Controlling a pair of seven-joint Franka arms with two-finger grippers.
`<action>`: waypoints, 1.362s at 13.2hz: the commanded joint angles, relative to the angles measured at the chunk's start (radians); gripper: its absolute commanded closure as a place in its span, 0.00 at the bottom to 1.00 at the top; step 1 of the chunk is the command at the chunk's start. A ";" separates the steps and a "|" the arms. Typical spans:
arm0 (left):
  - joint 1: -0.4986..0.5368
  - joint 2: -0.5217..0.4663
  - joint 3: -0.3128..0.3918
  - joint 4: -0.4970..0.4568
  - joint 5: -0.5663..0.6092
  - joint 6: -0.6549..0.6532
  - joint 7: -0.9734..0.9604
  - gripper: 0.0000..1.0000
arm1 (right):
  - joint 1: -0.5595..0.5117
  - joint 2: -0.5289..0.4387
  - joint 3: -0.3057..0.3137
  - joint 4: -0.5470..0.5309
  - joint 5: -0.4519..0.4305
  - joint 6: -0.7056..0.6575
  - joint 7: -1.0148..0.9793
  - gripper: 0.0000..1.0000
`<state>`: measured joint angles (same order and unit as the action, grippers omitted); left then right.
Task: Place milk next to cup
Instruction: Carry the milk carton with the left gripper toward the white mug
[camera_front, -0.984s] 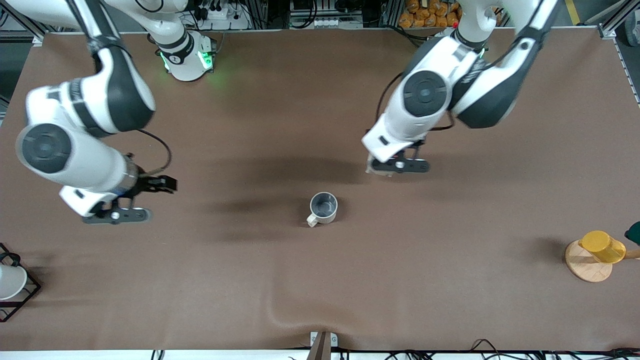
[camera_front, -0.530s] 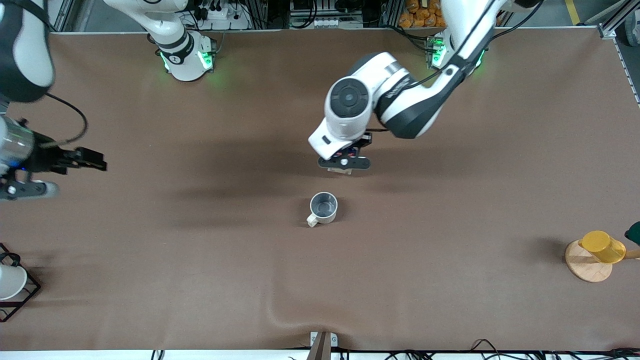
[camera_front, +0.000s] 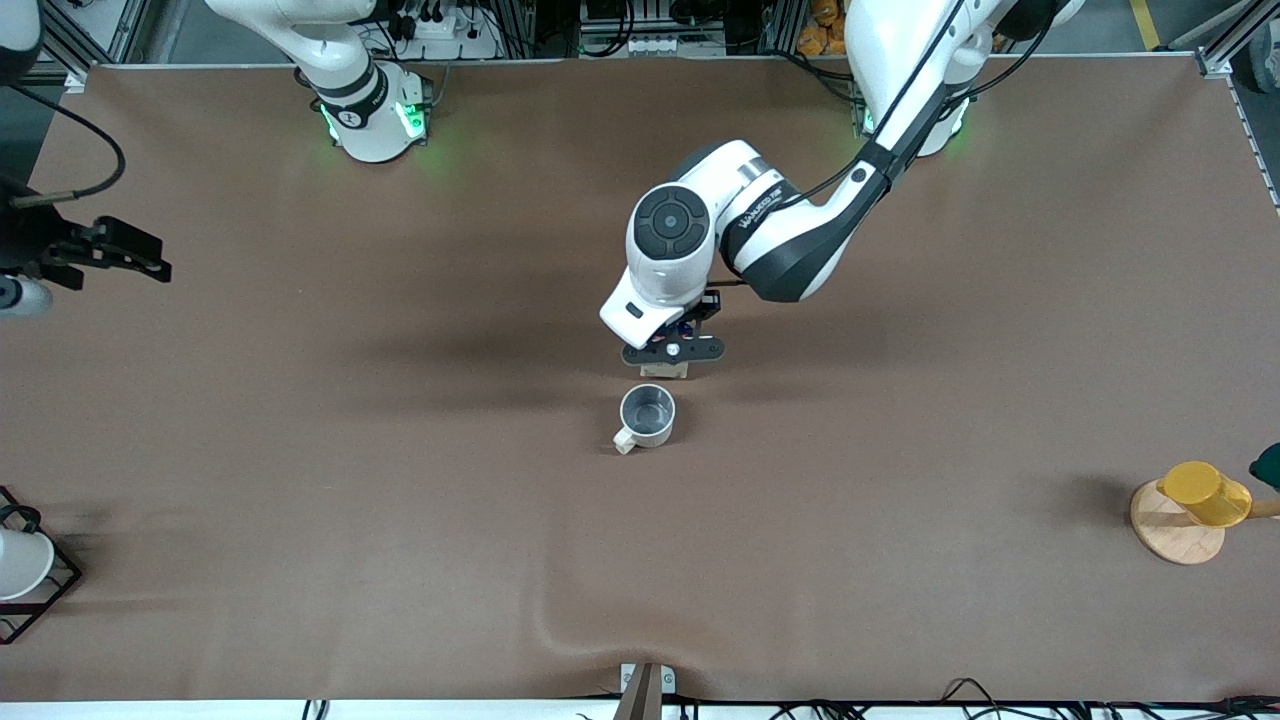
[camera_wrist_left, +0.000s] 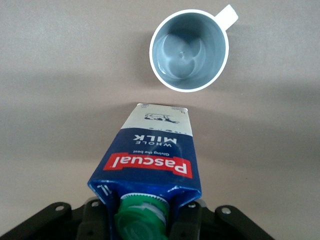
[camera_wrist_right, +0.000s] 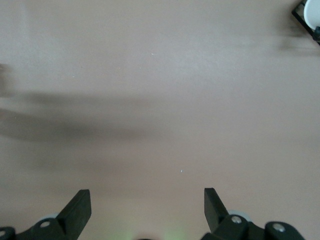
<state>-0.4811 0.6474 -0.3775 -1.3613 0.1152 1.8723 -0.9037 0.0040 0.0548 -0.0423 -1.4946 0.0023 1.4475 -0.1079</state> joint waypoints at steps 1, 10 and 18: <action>-0.013 0.046 0.008 0.057 -0.005 0.002 -0.026 0.58 | 0.024 -0.053 -0.037 0.004 0.012 -0.033 -0.012 0.00; -0.042 0.060 0.025 0.065 -0.005 0.013 -0.038 0.57 | 0.008 -0.064 -0.033 0.008 0.016 -0.003 -0.082 0.00; -0.047 0.067 0.037 0.067 -0.005 0.034 -0.089 0.18 | 0.010 -0.053 -0.033 0.005 0.024 -0.006 0.060 0.00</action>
<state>-0.5104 0.7063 -0.3563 -1.3204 0.1150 1.9028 -0.9722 0.0094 0.0043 -0.0725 -1.4868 0.0029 1.4420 -0.1129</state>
